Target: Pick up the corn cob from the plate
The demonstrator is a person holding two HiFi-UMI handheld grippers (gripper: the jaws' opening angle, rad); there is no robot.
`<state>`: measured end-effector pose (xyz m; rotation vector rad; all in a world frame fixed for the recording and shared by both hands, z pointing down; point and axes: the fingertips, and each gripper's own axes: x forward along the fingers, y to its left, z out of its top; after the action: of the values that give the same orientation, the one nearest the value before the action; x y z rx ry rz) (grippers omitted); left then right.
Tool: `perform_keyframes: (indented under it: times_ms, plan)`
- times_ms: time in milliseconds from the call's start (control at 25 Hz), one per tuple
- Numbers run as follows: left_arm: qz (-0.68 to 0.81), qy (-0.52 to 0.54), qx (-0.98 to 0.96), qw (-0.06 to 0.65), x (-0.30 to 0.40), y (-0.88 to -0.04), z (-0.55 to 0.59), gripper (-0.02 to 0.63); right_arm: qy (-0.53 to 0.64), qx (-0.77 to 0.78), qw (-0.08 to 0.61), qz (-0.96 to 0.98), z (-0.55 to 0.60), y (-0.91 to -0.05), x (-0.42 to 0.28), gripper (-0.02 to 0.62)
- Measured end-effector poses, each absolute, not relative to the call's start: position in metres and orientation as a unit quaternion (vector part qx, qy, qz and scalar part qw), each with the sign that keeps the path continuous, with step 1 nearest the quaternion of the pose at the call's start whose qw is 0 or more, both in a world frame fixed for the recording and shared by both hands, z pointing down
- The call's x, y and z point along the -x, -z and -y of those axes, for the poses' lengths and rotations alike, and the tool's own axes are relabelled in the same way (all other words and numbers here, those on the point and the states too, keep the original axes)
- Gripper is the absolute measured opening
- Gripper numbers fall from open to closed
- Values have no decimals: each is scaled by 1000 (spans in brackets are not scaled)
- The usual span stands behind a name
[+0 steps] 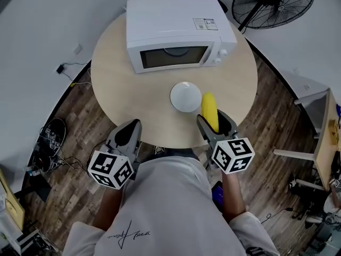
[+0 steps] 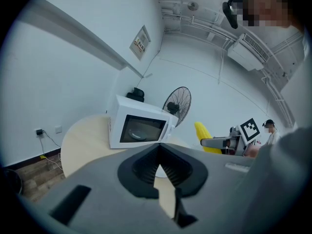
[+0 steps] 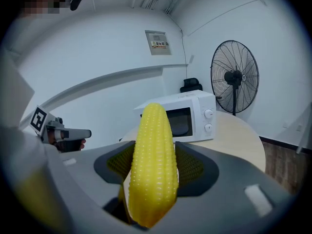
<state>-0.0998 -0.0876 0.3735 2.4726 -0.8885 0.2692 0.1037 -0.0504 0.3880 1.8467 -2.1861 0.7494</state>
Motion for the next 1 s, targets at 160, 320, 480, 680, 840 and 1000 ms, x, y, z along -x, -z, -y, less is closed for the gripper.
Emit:
perform_keyframes:
  times_ms: [160,320,480,680,840,1000]
  plan:
    - [327,-101,-908,241,100,-374,88,-9,-234,-621,85,743,47,-381,-102,268]
    - [334,-86,-909,234,109,-366,91,-9,-217,-618,73,752,42,-374,-99,268]
    - [339,-84,-911,219,114,-356,96,-9,-204,-610,63,763,42,-367,-95,268]
    - [338,-82,-911,221,114,-357,91,-9,-199,-594,55,777,38,-365,-89,268]
    - [328,-89,-914,221,110,-360,85,-9,-201,-592,53,778,37,-366,-91,268]
    - [321,-89,-916,223,105,-361,82,-9,-198,-590,53,781,33,-363,-92,268]
